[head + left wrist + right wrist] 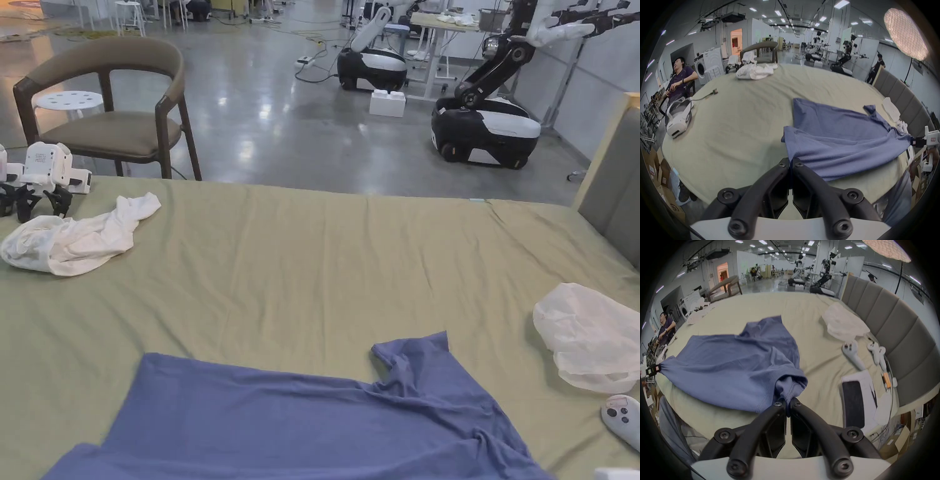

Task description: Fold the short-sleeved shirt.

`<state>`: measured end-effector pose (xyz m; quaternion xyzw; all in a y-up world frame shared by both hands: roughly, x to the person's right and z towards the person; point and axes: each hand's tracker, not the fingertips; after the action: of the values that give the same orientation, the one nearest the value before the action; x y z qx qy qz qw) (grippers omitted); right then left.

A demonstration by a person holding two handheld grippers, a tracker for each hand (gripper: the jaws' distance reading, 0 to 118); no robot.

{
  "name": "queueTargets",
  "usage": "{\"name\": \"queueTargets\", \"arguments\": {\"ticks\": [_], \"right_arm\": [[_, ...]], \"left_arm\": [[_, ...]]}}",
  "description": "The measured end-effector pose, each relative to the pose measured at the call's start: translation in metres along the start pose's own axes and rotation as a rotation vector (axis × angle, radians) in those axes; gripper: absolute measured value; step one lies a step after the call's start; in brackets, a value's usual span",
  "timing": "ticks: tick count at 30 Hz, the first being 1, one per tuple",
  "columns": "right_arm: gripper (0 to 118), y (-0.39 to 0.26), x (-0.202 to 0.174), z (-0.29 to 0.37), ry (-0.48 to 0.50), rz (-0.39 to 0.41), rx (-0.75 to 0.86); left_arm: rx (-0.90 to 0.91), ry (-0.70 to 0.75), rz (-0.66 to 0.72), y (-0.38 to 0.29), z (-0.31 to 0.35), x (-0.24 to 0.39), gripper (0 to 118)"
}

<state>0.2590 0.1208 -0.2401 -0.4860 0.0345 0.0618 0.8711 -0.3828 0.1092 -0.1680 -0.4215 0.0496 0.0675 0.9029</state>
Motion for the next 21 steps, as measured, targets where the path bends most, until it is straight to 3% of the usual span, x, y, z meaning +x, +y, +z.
{"name": "queueTargets", "arguments": {"ticks": [4,10,12,13,14,15,17,21], "right_arm": [[1,-0.039,-0.008,-0.027,-0.033,-0.004,-0.107],[3,-0.062,-0.016,-0.053,-0.030,-0.017,-0.100],[15,-0.059,-0.019,-0.050,-0.046,0.001,-0.078],[29,-0.057,-0.020,-0.047,-0.056,0.009,-0.067],[53,-0.053,-0.021,-0.043,-0.085,0.026,-0.067],[64,-0.048,-0.023,-0.036,-0.121,0.042,-0.070],[66,-0.037,-0.024,-0.018,-0.135,0.051,-0.014],[69,-0.008,-0.030,0.025,-0.140,0.007,0.185]], "left_arm": [[-0.099,0.021,-0.009,-0.035,-0.015,0.004,0],[-0.162,0.047,-0.041,-0.051,-0.042,0.004,0],[-0.170,0.055,-0.062,-0.045,-0.045,0.007,0],[-0.162,0.061,-0.076,-0.042,-0.046,0.009,4],[-0.137,0.072,-0.100,-0.038,-0.045,0.011,16],[-0.120,0.070,-0.117,-0.033,-0.044,0.013,27],[-0.060,0.085,-0.147,-0.022,-0.039,0.017,49],[0.091,0.041,-0.138,0.005,-0.013,0.039,50]]}}
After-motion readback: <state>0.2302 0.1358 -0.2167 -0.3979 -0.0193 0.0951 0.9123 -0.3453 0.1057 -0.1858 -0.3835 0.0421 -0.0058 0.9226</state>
